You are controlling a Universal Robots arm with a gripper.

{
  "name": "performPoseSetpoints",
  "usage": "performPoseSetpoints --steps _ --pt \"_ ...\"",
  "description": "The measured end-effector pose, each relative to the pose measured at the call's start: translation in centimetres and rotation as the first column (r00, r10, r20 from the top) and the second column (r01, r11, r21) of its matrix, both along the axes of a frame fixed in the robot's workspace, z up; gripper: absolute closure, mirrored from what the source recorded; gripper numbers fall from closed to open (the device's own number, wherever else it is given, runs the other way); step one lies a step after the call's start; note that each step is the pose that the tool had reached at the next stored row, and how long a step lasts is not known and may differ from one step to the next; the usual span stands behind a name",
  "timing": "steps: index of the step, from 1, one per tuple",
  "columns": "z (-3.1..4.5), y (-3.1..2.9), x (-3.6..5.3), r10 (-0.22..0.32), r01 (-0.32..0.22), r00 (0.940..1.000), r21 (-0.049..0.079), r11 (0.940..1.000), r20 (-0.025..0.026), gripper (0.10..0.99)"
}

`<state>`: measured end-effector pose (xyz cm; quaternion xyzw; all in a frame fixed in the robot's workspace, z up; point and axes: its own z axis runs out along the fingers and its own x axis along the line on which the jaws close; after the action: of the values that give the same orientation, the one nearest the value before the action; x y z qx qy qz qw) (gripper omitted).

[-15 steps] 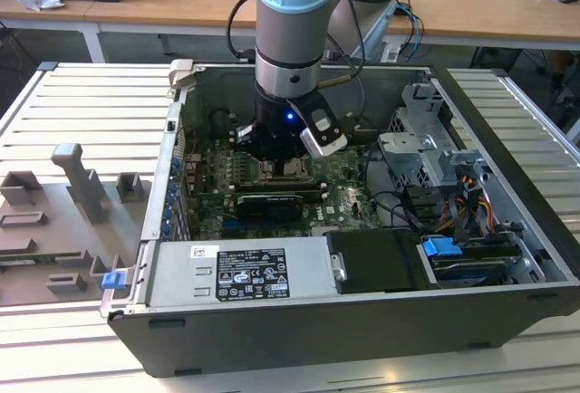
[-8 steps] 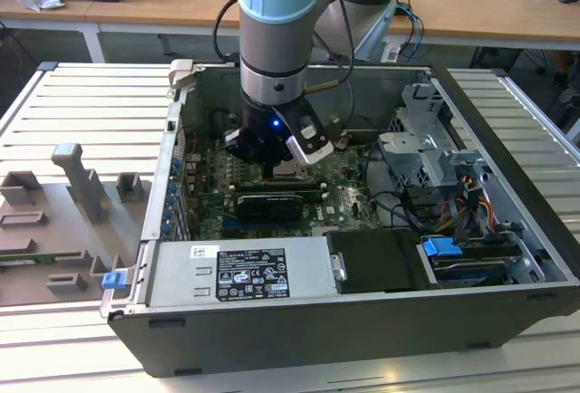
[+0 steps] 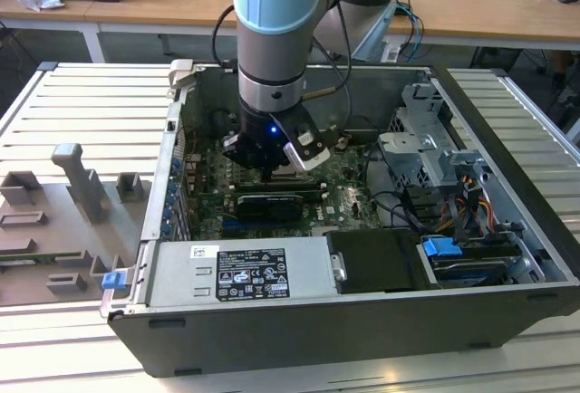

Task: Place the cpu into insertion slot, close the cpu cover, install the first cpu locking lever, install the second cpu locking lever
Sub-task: 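Install the second cpu locking lever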

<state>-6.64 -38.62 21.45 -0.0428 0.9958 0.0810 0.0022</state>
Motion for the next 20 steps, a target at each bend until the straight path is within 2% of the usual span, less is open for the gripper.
performPoseSetpoints --steps 1,7,14,16,20 --pt "-0.34 -0.03 -0.14 0.0 0.0 1.0 0.003 1.0 0.0 0.98" --pt "-0.73 -0.15 -0.62 0.0 0.0 1.0 0.021 0.9998 0.0 0.98" --pt "-1.19 -0.16 -0.64 0.0 0.0 1.0 0.037 0.9993 -0.0002 0.98" --pt "-1.31 -0.16 -0.64 0.0 0.0 1.0 0.049 0.9988 -0.0001 0.98" --pt "-1.43 -0.16 -0.65 0.0 0.0 1.0 0.062 0.998 0.0 0.98"
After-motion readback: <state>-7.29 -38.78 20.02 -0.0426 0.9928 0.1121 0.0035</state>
